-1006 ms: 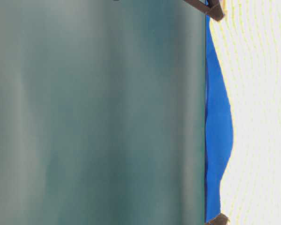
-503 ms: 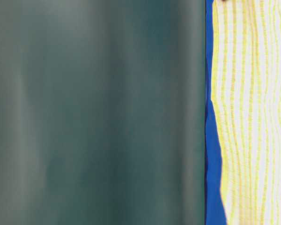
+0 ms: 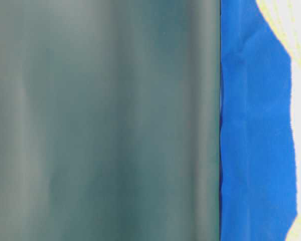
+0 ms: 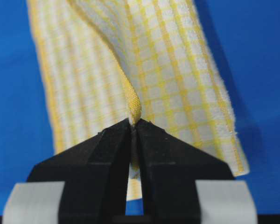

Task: Fold the yellow towel.
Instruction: 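Pull the top corners down toward the bottom edge, folding the towel in half, then open both grippers and release the folded edge, then move both grippers to the folded strip's ends and grasp them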

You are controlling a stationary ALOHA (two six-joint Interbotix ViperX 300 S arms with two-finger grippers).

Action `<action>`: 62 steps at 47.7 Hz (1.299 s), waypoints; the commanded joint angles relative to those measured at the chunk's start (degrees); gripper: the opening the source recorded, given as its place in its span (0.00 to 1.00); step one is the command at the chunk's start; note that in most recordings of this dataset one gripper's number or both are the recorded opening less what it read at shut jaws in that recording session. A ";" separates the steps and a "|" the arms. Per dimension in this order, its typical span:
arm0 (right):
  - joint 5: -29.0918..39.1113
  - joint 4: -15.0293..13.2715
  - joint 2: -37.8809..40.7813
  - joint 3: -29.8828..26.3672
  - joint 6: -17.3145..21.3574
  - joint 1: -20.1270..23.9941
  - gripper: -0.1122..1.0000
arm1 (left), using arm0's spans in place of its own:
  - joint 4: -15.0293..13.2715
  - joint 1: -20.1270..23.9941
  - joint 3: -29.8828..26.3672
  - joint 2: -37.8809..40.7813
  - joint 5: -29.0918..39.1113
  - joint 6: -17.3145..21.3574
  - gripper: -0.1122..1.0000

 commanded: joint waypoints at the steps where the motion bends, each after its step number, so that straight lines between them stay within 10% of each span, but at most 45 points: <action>1: -0.18 0.70 -0.09 -0.53 -0.09 1.76 0.13 | -0.09 -1.85 -0.35 -0.70 -0.26 -0.35 0.15; 31: 1.14 1.85 6.06 -3.08 -0.09 6.42 0.13 | -0.09 -3.78 -2.11 2.72 0.97 -0.35 0.16; 37: 2.20 1.85 7.12 -4.13 -0.09 7.29 0.14 | -0.09 -3.78 -2.46 2.81 1.93 -0.35 0.37; 44: 2.20 1.85 7.29 -4.66 -0.09 7.91 0.43 | -0.09 -3.78 -2.20 2.20 2.46 -0.26 0.75; 52: 1.85 1.58 6.50 -4.22 -0.70 7.56 0.84 | -0.09 -2.99 -2.02 1.14 2.64 0.35 0.73; 62: 1.67 0.88 4.22 -2.72 -1.32 1.41 0.79 | 0.09 2.46 -2.20 0.53 2.64 1.58 0.72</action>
